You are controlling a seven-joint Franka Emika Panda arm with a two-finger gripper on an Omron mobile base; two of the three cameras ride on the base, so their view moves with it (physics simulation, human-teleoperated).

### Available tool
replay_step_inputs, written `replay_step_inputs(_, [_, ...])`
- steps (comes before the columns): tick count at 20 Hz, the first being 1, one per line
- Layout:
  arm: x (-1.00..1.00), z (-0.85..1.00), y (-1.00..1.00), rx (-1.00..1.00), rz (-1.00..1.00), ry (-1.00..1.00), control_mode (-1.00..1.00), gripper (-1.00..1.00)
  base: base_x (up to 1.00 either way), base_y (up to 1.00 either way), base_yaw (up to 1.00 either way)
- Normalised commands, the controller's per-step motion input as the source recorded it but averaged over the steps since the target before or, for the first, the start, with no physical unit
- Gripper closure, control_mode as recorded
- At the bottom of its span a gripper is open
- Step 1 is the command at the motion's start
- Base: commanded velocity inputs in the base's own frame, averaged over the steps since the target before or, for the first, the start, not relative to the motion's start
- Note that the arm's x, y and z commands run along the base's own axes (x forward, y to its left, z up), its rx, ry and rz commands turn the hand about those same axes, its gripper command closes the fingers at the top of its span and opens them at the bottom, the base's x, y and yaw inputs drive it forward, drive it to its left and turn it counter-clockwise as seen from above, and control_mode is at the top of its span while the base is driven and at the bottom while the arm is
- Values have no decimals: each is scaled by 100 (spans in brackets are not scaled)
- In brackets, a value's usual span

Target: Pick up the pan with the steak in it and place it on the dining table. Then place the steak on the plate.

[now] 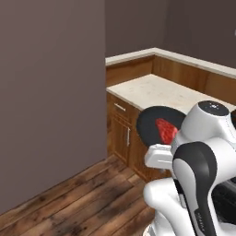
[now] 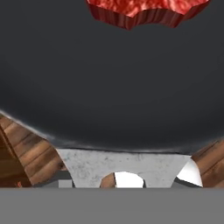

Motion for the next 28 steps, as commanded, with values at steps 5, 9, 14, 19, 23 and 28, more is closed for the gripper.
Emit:
replay_step_inputs(5, [0,0,0,0,0,0,100,100,-55,55,26])
replay_step_inputs(9, [0,0,0,0,0,0,100,100,-27,35,41])
replay_step_inputs(14, [0,0,0,0,0,0,100,100,-7,4,49])
replay_step_inputs(19, [0,0,0,0,0,0,100,100,-10,0,50])
replay_step_inputs(23, [0,0,0,0,0,0,100,100,-8,0,50])
replay_step_inputs(28, [0,0,0,0,0,0,100,100,-7,0,50])
